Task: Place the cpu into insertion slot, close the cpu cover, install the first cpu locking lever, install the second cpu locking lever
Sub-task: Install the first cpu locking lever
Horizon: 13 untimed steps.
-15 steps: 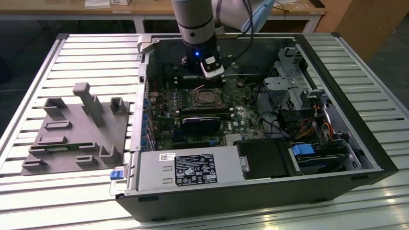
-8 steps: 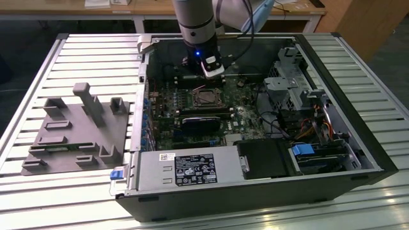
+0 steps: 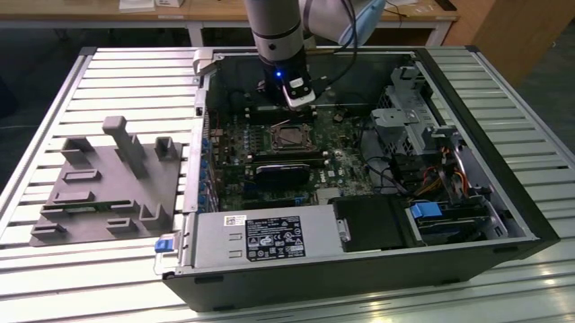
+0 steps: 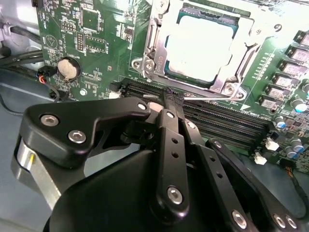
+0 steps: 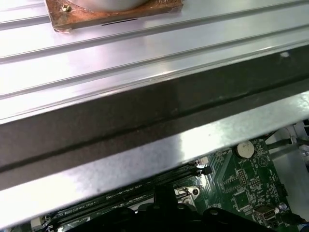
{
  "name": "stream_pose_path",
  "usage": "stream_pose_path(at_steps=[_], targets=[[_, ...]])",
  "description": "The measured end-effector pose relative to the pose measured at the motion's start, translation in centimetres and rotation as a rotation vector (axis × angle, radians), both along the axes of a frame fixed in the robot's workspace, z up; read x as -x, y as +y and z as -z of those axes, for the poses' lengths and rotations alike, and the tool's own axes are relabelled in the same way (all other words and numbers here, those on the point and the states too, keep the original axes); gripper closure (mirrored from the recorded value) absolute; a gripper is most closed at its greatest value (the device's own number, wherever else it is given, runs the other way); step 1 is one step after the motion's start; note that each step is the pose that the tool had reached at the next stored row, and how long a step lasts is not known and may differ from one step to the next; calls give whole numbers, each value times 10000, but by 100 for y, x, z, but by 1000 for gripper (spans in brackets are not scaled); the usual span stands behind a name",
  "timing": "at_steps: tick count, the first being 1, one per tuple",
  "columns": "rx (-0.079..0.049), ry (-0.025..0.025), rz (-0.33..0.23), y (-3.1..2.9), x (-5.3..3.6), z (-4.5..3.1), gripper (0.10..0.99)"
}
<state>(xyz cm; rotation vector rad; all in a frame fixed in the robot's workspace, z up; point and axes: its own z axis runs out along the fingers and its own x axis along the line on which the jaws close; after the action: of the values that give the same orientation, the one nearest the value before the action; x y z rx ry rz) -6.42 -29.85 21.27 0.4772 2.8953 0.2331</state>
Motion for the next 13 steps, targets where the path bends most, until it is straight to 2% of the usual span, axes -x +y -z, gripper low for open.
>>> stream_pose_path(at_steps=[4, 9, 13], targets=[[4, -1, 2, 1, 0, 1, 984], [7, -1, 7, 50, 0, 9, 984], [15, 0, 163, 52, 0, 20, 984]])
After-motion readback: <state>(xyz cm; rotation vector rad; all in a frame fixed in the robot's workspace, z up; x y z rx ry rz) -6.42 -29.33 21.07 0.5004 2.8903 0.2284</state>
